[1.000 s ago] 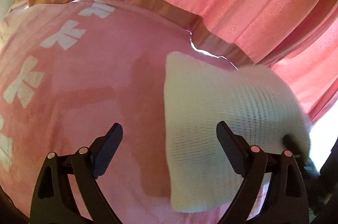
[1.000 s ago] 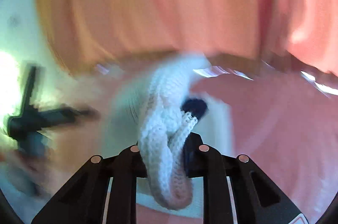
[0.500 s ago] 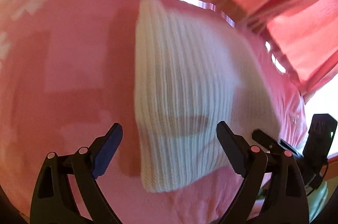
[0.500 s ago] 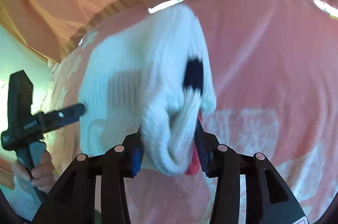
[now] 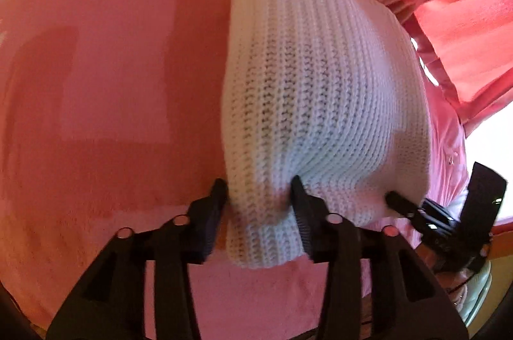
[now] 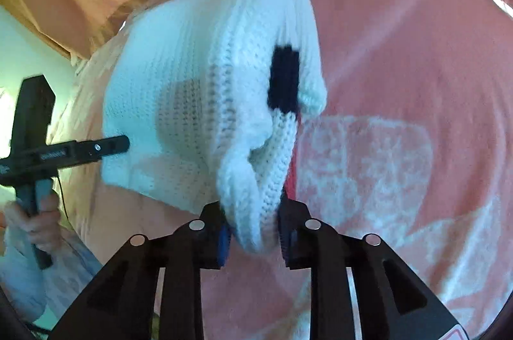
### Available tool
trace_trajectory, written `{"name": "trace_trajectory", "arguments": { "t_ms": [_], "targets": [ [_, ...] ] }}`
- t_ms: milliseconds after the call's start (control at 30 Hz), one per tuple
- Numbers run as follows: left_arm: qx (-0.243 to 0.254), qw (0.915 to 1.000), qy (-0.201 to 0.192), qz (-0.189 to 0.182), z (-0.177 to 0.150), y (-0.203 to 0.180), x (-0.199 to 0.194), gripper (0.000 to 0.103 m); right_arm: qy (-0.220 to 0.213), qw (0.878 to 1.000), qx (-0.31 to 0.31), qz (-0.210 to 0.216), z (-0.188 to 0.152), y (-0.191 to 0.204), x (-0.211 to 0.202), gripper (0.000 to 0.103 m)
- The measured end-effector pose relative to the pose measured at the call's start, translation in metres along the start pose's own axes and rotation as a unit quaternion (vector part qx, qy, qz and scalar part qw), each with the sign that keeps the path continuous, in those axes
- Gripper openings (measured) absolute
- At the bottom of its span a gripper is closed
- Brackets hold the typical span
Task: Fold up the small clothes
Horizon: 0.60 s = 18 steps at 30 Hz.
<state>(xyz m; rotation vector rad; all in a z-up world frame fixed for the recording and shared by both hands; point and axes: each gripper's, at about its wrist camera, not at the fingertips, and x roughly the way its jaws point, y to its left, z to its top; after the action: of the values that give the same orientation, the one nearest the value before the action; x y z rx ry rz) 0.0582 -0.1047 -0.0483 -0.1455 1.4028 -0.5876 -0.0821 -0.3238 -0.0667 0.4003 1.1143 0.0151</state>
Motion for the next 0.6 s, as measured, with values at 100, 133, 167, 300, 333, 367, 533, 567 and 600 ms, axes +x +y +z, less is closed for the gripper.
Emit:
{"name": "trace_trajectory", "arguments": {
  "t_ms": [100,133,167,300,333,367,533,567,600],
  "targets": [
    [0.039,0.9975,-0.054,0.021,0.000,-0.013,-0.031,0.050,-0.072,0.997,-0.003,-0.029,0.005,0.005,-0.041,0.045],
    [0.049,0.9947,-0.086,0.025,0.002,-0.019,-0.045,0.060,-0.108,0.994,-0.004,-0.032,0.007,0.010,-0.056,0.045],
    [0.056,0.9920,-0.111,0.023,0.004,-0.023,-0.055,0.063,-0.135,0.990,-0.007,-0.032,0.011,0.014,-0.066,0.039],
    [0.069,0.9834,-0.166,0.027,0.022,-0.043,-0.066,0.064,-0.176,0.984,-0.042,-0.004,0.032,0.051,-0.071,0.001],
    [0.072,0.9825,-0.169,0.031,0.027,-0.047,-0.062,0.064,-0.161,0.986,-0.047,0.006,0.038,0.057,-0.059,0.001],
    [0.077,0.9818,-0.170,0.038,0.031,-0.049,-0.058,0.064,-0.145,0.988,-0.048,0.007,0.042,0.059,-0.045,0.001],
    [0.079,0.9818,-0.130,0.114,0.049,-0.044,-0.004,0.069,-0.048,0.997,-0.002,-0.053,0.053,0.031,0.025,0.000],
    [0.078,0.9802,-0.137,0.120,0.049,-0.043,-0.004,0.069,-0.056,0.997,0.010,-0.043,0.054,0.032,0.017,0.000],
    [0.080,0.9789,-0.141,0.125,0.048,-0.044,-0.005,0.069,-0.073,0.996,-0.005,-0.042,0.053,0.040,0.003,0.000]
  ]
}}
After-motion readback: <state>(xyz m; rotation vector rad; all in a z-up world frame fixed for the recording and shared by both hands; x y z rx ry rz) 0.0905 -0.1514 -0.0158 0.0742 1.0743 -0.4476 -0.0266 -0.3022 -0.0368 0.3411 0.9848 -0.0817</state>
